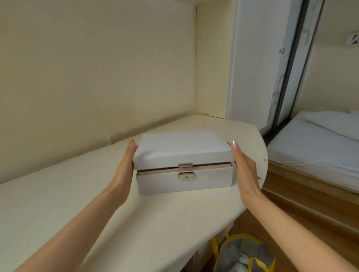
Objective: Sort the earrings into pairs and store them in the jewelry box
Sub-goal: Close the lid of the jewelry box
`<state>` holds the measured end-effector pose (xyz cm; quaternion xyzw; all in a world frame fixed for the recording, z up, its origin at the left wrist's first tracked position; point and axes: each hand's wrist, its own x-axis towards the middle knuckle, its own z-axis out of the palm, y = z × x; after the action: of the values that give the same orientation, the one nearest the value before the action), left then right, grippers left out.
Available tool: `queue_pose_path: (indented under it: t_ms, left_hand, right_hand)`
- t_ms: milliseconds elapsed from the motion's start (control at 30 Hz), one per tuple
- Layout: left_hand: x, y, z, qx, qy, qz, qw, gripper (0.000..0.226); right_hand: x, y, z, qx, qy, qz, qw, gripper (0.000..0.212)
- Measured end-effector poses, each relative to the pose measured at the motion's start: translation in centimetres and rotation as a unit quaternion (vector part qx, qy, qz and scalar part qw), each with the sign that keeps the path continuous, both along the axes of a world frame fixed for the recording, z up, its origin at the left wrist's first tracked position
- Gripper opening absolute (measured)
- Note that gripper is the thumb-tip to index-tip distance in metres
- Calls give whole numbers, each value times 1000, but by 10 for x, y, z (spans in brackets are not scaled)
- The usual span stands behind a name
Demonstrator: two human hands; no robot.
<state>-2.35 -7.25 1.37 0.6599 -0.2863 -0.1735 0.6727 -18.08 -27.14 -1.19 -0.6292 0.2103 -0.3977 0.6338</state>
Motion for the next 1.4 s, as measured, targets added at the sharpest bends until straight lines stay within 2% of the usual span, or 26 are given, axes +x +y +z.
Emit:
queue_pose_path:
  t_ms: [67, 133, 200, 300, 367, 467, 567, 633, 733, 900, 1033, 1200, 1400]
  left_hand:
    - [-2, 0, -10, 4, 2, 20, 1000, 45]
    - [-1, -1, -17, 2, 7, 54, 999, 35]
    - [-2, -2, -21, 4, 5, 65, 998, 44]
    - [-5, 0, -22, 4, 5, 54, 999, 64]
    - [-4, 1, -21, 14, 15, 56, 998, 69]
    - [-8, -1, -22, 26, 30, 77, 996, 70]
    - [-26, -4, -28, 35, 16, 127, 991, 55]
    - [-39, -4, -31, 47, -28, 156, 986, 53]
    - [-39, -3, -36, 130, -139, 194, 963, 58]
    - [-33, -9, -37, 175, -202, 230, 936, 55]
    - [-18, -17, -36, 201, -232, 250, 918, 51]
    - [23, -23, -27, 215, -219, 291, 906, 37]
    - [64, -30, -26, 236, -209, 337, 887, 42]
  right_hand:
    - [0, 1, -7, -13, 5, -3, 1000, 52]
    - [1, 1, -8, -21, 13, -14, 1000, 33]
    - [3, 0, -8, -12, 13, -23, 1000, 19]
    - [4, 1, -9, -4, 9, -19, 1000, 16]
    - [4, 0, -10, 0, 8, -15, 1000, 17]
    - [2, -1, -13, -6, 30, -2, 1000, 30]
    - [1, 0, -19, -7, 73, -3, 997, 49]
    - [2, 5, -22, -5, 78, 4, 997, 54]
    - [7, 14, -26, -5, 63, 8, 998, 65]
    - [19, 2, -15, 14, 66, 27, 997, 89]
    - [55, -16, -4, 5, 103, 63, 993, 96]
    - [129, -20, 3, -39, 162, 86, 982, 101]
    - [204, -26, 10, -52, 196, 116, 972, 102]
